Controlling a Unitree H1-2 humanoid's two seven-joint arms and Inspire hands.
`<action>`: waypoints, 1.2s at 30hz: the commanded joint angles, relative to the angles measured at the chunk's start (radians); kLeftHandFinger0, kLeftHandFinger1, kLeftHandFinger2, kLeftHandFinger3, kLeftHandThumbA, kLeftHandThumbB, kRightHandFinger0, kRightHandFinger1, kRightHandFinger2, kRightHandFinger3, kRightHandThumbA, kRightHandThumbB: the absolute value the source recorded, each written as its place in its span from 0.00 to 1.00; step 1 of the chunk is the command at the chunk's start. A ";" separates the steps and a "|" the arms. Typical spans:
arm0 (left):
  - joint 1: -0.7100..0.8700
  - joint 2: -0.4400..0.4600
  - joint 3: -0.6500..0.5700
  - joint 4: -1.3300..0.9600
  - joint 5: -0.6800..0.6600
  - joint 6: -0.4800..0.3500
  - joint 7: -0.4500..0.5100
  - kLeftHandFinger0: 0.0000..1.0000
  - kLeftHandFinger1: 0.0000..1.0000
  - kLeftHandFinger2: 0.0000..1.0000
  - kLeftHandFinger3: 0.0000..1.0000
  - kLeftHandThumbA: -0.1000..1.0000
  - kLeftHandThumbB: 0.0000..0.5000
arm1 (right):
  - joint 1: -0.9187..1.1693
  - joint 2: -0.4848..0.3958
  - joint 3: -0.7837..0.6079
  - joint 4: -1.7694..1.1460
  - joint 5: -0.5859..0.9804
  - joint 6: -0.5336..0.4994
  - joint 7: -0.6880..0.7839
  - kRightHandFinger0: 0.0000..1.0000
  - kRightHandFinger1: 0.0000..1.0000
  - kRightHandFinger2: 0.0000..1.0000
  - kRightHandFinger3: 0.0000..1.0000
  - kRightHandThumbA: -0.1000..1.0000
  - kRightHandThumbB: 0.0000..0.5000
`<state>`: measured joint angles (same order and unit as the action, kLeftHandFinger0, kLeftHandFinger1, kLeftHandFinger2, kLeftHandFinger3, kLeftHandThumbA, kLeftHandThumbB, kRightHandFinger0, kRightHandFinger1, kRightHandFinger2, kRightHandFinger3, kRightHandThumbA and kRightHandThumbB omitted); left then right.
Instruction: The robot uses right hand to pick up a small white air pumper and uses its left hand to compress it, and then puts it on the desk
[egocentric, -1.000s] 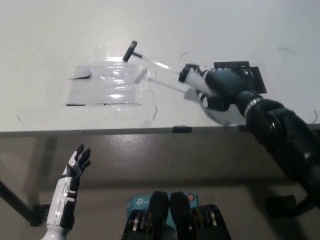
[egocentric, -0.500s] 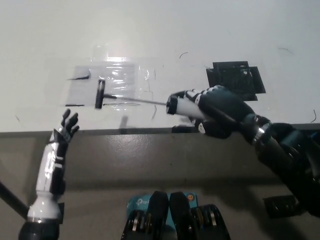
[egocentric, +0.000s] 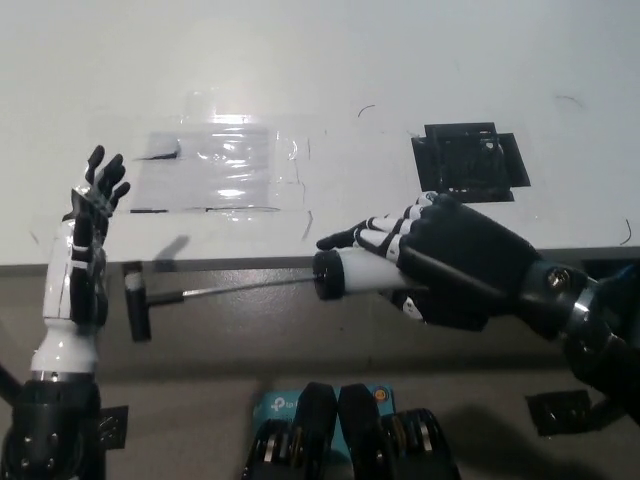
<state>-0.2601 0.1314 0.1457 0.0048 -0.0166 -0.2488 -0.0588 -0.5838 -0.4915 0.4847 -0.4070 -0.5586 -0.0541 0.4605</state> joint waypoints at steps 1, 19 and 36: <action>-0.021 0.012 -0.005 -0.025 -0.038 0.030 -0.006 1.00 1.00 1.00 1.00 1.00 0.12 | -0.011 -0.010 -0.023 -0.056 0.029 0.028 0.083 0.00 0.43 0.75 0.83 0.00 0.31; 0.137 -0.005 -0.072 -0.274 -0.159 0.154 -0.057 1.00 1.00 1.00 1.00 1.00 0.51 | -0.002 0.020 -0.053 -0.044 0.020 0.012 0.129 0.00 0.41 0.77 0.75 0.00 0.33; 0.259 -0.002 -0.089 -0.435 -0.233 0.208 -0.067 1.00 1.00 1.00 1.00 1.00 0.56 | 0.016 0.039 -0.071 -0.040 0.017 0.016 0.136 0.00 0.41 0.78 0.76 0.00 0.33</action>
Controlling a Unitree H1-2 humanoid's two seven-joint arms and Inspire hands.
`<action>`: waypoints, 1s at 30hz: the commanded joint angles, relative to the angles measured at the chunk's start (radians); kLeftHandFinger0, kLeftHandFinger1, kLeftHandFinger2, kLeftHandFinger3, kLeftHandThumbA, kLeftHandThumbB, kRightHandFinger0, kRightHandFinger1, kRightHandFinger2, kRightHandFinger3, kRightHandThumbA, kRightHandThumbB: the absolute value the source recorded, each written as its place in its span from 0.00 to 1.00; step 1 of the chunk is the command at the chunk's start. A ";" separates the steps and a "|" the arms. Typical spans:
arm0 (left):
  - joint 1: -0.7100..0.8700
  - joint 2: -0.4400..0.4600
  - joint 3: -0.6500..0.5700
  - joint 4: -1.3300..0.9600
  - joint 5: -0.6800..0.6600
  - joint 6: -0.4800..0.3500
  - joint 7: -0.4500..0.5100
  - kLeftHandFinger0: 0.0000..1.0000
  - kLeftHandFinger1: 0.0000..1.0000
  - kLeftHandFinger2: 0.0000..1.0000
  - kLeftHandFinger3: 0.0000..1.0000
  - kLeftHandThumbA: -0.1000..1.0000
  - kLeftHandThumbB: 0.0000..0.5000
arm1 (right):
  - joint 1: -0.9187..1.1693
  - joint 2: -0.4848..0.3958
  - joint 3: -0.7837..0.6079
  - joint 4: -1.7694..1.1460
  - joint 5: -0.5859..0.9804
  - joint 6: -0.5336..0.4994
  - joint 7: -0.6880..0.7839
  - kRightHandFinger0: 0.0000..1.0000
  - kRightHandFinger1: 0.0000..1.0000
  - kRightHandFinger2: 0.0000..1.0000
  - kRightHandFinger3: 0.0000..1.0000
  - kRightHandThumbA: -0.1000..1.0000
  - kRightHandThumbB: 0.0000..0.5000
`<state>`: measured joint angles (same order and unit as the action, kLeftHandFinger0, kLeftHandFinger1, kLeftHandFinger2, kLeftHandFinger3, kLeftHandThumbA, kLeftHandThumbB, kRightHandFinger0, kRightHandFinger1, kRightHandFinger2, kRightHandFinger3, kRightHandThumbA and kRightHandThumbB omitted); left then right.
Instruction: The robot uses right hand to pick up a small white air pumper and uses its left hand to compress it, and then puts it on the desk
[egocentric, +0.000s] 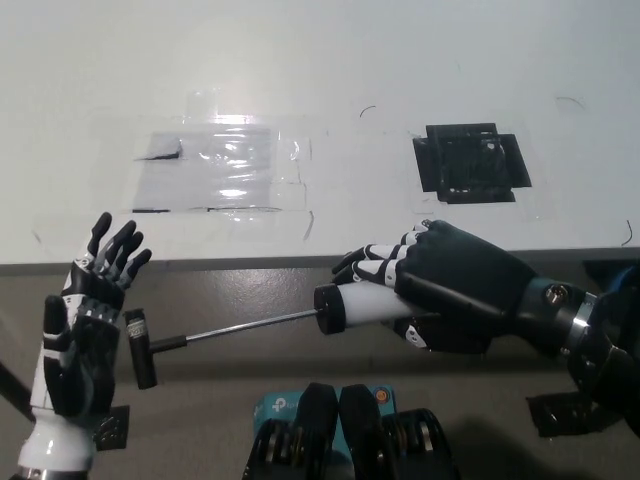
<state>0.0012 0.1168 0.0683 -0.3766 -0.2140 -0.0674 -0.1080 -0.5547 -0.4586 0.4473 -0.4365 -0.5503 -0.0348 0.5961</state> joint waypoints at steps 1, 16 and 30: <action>-0.001 0.008 -0.018 -0.065 -0.031 0.027 -0.017 1.00 1.00 1.00 1.00 1.00 0.57 | -0.014 0.008 -0.032 -0.011 0.001 -0.003 0.002 0.00 0.42 0.78 0.76 0.00 0.34; 0.000 -0.030 -0.090 -0.158 -0.030 0.076 -0.006 1.00 1.00 1.00 1.00 1.00 0.69 | -0.013 0.030 -0.029 0.007 -0.022 -0.014 -0.006 0.00 0.44 0.79 0.80 0.00 0.40; -0.041 -0.043 -0.087 -0.111 -0.016 0.062 -0.004 1.00 1.00 1.00 1.00 1.00 0.64 | -0.010 0.061 -0.023 0.011 -0.035 -0.007 0.001 0.03 0.52 0.82 0.92 0.00 0.39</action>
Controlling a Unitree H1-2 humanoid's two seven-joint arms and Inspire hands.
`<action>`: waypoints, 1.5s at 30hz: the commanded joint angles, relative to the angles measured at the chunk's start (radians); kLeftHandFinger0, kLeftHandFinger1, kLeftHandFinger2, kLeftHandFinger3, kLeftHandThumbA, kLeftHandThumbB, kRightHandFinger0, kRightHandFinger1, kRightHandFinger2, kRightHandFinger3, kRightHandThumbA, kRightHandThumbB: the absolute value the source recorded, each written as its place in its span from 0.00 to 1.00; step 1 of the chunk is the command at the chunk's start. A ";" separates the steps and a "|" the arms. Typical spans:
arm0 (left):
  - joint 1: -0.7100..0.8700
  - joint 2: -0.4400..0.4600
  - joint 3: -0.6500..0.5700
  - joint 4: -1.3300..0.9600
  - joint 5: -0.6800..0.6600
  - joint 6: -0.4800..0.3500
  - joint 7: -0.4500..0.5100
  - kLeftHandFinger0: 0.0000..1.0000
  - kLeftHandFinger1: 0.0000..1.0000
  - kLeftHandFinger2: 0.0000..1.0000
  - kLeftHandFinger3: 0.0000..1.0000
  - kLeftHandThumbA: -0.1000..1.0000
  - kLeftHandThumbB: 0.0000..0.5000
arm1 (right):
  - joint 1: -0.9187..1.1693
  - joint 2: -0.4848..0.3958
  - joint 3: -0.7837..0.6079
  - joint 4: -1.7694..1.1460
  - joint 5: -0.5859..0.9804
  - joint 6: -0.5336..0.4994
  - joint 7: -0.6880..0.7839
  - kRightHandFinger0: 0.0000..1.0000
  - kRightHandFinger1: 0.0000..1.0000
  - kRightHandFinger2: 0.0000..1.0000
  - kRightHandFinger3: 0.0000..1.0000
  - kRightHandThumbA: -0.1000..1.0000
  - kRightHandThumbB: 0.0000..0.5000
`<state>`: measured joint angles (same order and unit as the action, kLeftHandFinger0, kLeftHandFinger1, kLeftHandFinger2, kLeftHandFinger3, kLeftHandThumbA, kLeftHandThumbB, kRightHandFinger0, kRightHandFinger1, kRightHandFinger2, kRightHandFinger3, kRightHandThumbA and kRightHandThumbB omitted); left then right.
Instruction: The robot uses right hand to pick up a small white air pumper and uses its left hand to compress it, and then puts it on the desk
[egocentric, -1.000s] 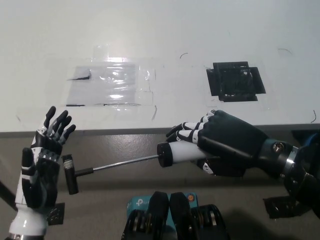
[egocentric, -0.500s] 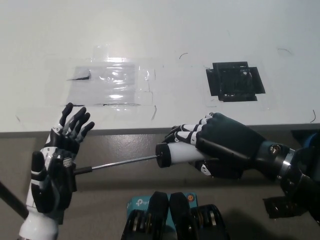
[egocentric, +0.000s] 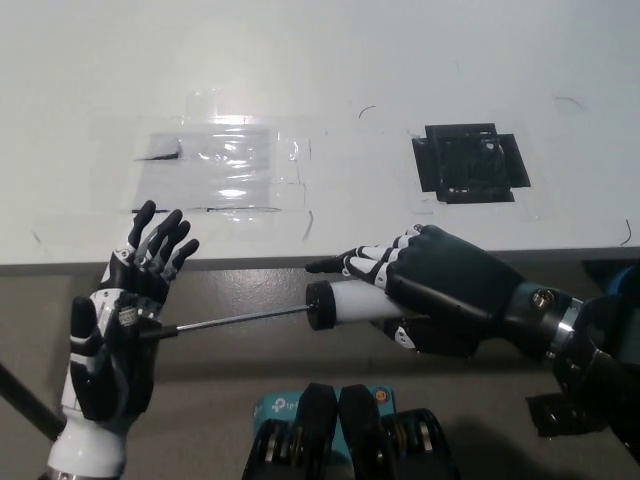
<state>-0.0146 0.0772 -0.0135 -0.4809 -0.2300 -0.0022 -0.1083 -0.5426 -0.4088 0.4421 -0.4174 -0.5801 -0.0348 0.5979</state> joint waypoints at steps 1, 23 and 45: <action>-0.028 -0.005 -0.005 -0.006 0.001 -0.001 -0.002 1.00 1.00 1.00 1.00 1.00 0.64 | -0.021 0.016 -0.017 -0.008 -0.004 -0.007 -0.001 0.03 0.51 0.80 0.91 0.00 0.40; -0.068 -0.024 -0.024 0.020 0.029 0.003 -0.004 1.00 1.00 1.00 1.00 1.00 0.57 | -0.029 0.132 0.061 0.018 -0.092 -0.003 0.027 0.00 0.44 0.80 0.80 0.00 0.39; -0.120 -0.075 -0.113 0.088 0.111 -0.022 0.001 1.00 1.00 1.00 1.00 1.00 0.49 | -0.088 0.210 0.106 0.077 -0.133 -0.018 0.036 0.00 0.11 0.43 0.23 0.00 0.49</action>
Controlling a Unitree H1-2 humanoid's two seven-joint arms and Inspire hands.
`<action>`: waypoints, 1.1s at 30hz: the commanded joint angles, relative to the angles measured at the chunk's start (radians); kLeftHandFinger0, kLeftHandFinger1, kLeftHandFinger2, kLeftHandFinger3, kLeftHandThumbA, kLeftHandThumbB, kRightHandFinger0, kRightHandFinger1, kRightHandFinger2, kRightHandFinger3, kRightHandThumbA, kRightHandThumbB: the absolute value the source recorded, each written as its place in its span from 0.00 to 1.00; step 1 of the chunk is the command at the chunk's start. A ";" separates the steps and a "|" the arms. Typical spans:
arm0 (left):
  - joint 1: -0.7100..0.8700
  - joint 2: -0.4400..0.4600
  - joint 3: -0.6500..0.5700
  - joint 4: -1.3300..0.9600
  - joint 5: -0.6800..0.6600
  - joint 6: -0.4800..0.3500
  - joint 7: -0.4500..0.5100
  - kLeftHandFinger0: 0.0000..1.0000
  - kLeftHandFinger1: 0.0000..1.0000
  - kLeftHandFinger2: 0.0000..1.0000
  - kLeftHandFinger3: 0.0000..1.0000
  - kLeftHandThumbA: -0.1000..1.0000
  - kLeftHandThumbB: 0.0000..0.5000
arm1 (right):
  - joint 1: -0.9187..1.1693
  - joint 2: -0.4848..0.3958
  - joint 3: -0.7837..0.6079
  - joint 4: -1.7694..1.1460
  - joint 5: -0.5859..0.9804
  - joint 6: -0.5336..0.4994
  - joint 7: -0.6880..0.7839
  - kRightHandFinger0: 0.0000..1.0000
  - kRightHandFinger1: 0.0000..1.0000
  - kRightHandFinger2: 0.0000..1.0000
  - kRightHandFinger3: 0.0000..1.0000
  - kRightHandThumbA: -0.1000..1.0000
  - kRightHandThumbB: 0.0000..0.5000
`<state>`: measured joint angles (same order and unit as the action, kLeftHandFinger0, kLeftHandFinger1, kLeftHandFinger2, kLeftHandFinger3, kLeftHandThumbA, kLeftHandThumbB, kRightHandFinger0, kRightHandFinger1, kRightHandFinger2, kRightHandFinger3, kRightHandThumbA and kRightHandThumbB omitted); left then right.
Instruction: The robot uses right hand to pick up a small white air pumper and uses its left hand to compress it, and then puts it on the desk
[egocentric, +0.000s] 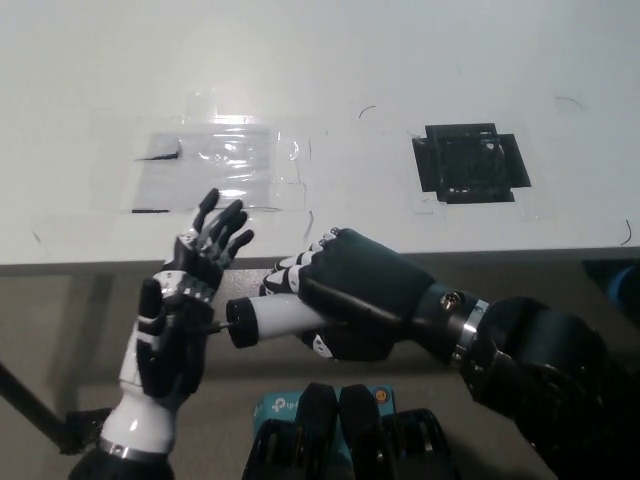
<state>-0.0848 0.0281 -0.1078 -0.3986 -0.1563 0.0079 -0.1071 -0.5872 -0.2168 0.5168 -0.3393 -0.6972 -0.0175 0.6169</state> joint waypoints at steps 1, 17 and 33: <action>-0.055 -0.030 -0.021 0.015 0.038 -0.034 -0.001 1.00 1.00 1.00 1.00 1.00 0.47 | -0.045 0.021 0.032 0.002 -0.017 -0.035 0.017 0.00 0.07 0.38 0.20 0.00 0.48; -0.045 -0.042 -0.013 0.059 0.070 -0.035 0.012 1.00 1.00 1.00 1.00 1.00 0.49 | -0.030 0.019 0.028 0.021 -0.030 -0.020 0.026 0.00 0.00 0.00 0.17 0.00 0.49; -0.077 0.115 0.276 0.129 -0.039 -0.078 0.034 1.00 1.00 1.00 1.00 1.00 0.43 | 0.009 -0.135 -0.119 0.018 0.027 0.021 0.030 0.04 0.53 0.79 0.94 0.00 0.29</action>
<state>-0.1299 0.1226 0.1300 -0.2816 -0.1592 -0.0163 -0.0878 -0.5537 -0.3297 0.4432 -0.3034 -0.7151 -0.0123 0.6398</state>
